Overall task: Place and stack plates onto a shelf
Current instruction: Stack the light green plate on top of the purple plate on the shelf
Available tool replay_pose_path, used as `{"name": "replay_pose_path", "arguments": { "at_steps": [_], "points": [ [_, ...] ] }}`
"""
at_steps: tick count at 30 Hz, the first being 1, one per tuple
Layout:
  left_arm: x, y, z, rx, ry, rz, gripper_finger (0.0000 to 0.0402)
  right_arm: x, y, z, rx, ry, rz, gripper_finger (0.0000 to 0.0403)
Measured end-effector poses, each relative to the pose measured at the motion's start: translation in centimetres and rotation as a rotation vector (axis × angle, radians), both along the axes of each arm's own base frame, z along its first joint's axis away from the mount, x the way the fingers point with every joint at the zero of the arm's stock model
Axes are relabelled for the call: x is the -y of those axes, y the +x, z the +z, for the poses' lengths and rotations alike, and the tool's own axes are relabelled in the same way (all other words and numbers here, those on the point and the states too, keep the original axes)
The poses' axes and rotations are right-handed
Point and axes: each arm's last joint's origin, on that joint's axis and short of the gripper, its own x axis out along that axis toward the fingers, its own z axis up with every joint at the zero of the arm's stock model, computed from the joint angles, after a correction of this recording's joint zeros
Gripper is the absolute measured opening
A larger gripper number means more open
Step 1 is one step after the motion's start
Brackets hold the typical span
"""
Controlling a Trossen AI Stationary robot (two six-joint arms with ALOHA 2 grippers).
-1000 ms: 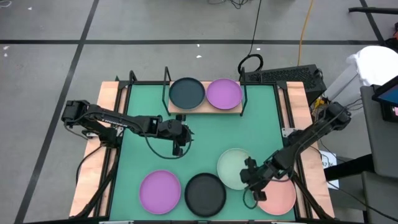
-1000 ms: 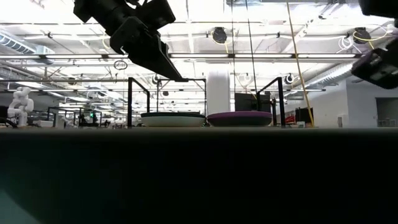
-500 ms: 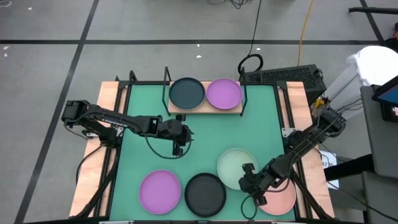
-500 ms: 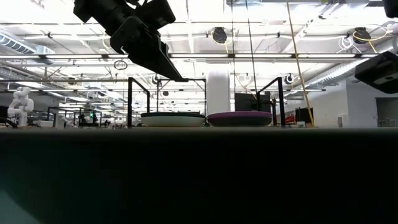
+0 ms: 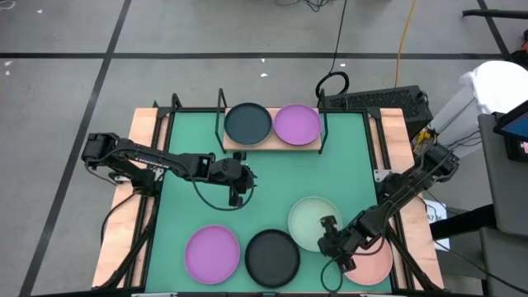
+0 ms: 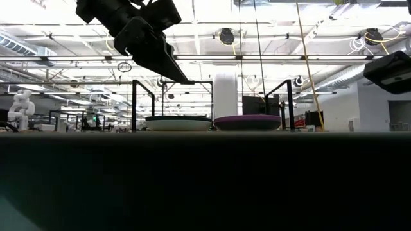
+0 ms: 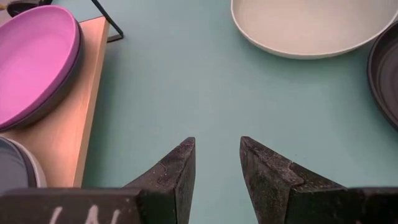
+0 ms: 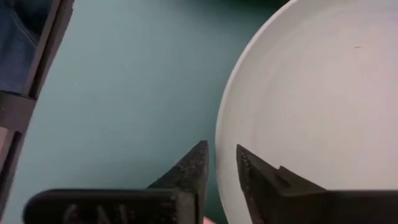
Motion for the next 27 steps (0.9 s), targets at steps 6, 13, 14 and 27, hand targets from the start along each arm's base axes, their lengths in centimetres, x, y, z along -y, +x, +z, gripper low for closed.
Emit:
{"name": "replay_pose_path", "arguments": {
  "at_steps": [6, 13, 14, 27],
  "points": [
    [0.0, 0.0, 0.0, -0.001, 0.0, 0.0, 0.0134, -0.2, 0.2, -1.1, -0.022, -0.026, 0.024, 0.0042],
    [0.0, 0.0, 0.0, -0.001, 0.003, -0.002, 0.0134, -0.4, 0.3, -1.2, -0.015, -0.028, 0.024, 0.0031],
    [0.0, 0.0, 0.0, -0.001, 0.003, -0.002, 0.0134, -0.3, 0.3, -1.1, -0.012, -0.027, 0.024, 0.0026],
    [0.0, 0.0, 0.0, -0.001, 0.003, -0.002, 0.0134, 0.2, 0.3, 0.3, 0.038, -0.122, 0.043, 0.0001]
  ]
}}
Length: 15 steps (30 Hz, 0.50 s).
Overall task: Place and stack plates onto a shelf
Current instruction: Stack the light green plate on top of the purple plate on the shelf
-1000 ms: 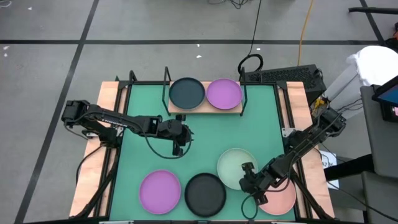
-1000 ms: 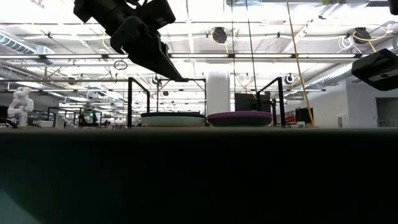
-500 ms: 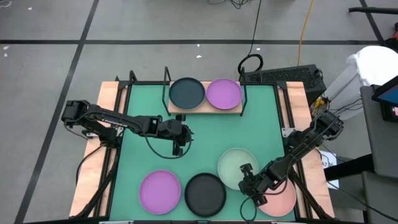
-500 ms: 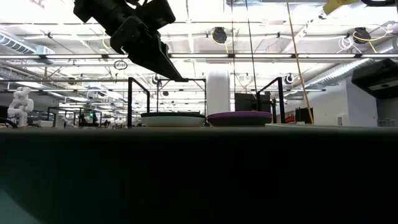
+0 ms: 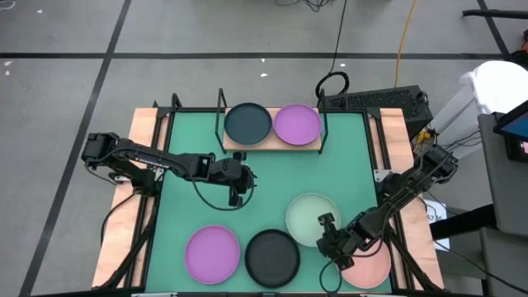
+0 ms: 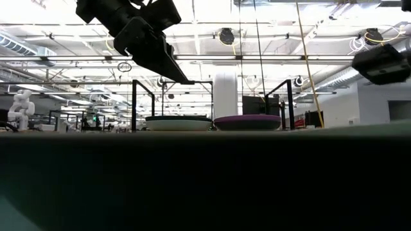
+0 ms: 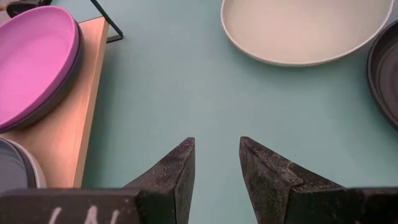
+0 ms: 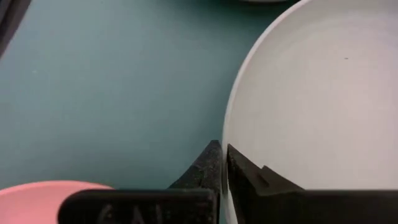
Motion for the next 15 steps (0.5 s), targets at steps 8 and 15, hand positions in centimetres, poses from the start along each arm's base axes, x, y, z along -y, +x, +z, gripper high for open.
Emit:
{"name": "replay_pose_path", "arguments": {
  "at_steps": [8, 15],
  "points": [
    [0.0, 0.0, 0.0, 0.0, 0.004, -0.003, 0.0134, 0.4, 1.3, 2.7, 0.039, -0.153, 0.014, 0.0],
    [0.0, 0.0, 0.0, 0.0, 0.006, -0.005, 0.0134, 1.4, 2.8, 4.6, 0.064, -0.252, 0.055, 0.0]
  ]
}}
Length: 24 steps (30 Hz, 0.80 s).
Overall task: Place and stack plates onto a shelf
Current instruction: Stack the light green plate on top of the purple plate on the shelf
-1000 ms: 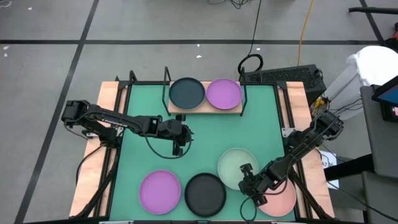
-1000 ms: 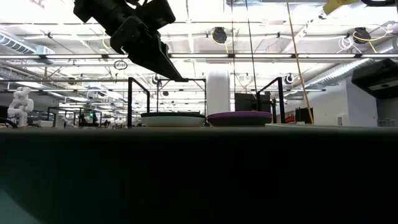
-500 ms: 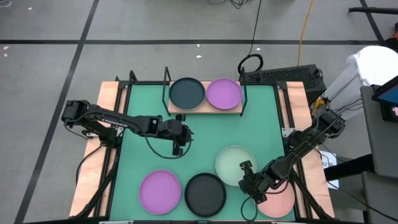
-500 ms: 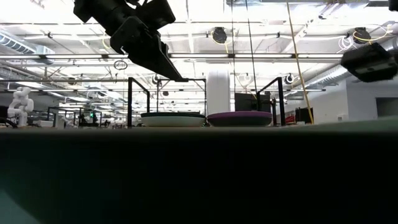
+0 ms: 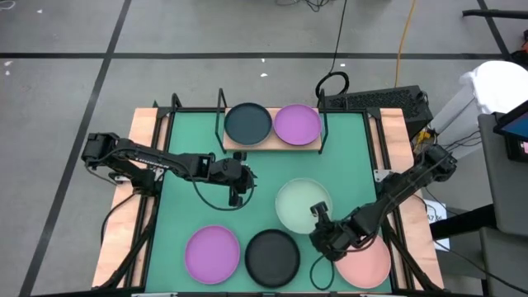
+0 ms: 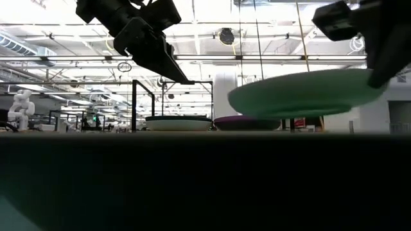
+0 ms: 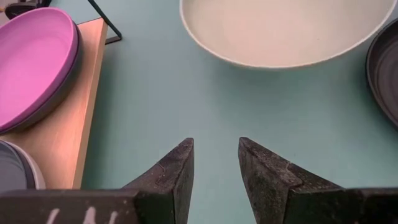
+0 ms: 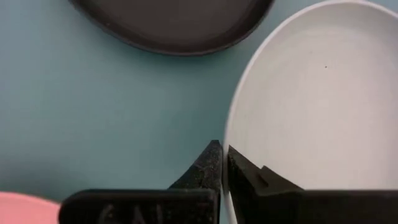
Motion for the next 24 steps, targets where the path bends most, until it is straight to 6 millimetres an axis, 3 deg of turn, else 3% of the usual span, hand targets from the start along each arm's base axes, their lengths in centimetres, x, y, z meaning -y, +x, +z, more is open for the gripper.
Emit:
{"name": "replay_pose_path", "arguments": {
  "at_steps": [7, 15, 24],
  "points": [
    [0.0, -0.2, -0.2, -0.034, 0.002, 0.0, 0.0134, 2.4, 1.4, 0.8, -0.003, -0.143, 0.007, 0.0],
    [0.0, -0.5, -0.5, -0.073, 0.003, 0.002, 0.0134, 6.1, 2.8, 1.6, -0.002, -0.187, -0.01, 0.0],
    [0.0, -0.5, -0.6, -0.079, 0.003, 0.002, 0.0134, 10.5, 2.7, 4.8, 0.084, -0.213, -0.024, 0.0]
  ]
}}
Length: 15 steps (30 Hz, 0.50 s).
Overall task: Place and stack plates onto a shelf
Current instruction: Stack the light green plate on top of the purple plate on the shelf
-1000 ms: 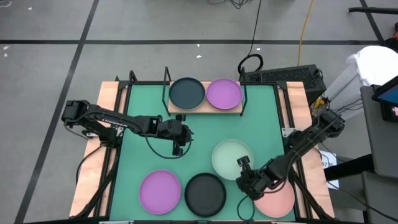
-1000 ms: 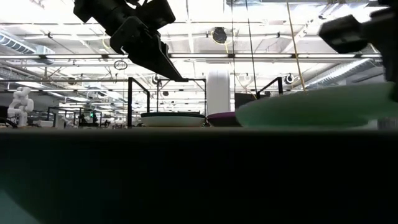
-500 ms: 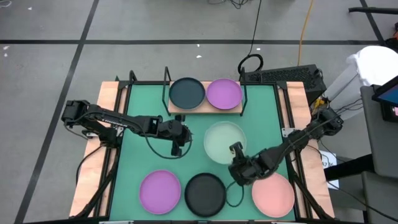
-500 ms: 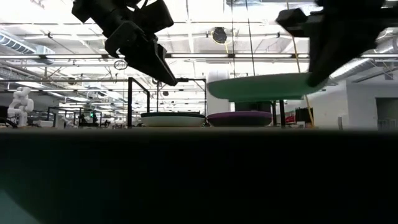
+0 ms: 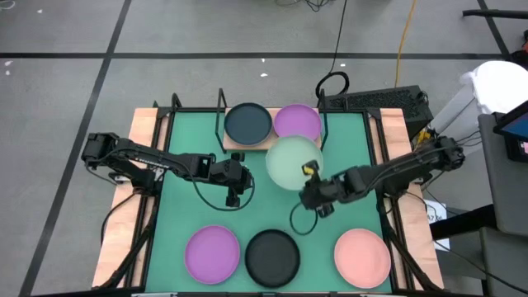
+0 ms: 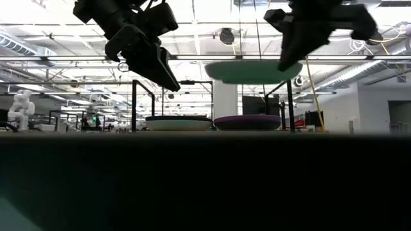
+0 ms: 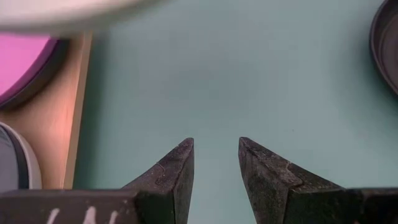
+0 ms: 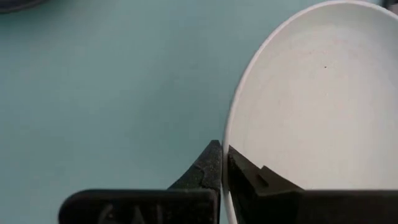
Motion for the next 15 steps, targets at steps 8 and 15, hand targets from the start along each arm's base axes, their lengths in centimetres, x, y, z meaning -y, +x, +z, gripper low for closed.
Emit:
{"name": "replay_pose_path", "arguments": {
  "at_steps": [8, 15],
  "points": [
    [0.0, 0.0, 0.0, 0.003, 0.002, -0.002, 0.0134, 3.9, 0.2, 2.4, 0.13, -0.044, -0.021, 0.0],
    [0.0, 0.0, 0.0, 0.006, 0.001, -0.001, 0.0134, 7.6, 1.1, 2.6, 0.177, 0.016, -0.039, 0.0]
  ]
}}
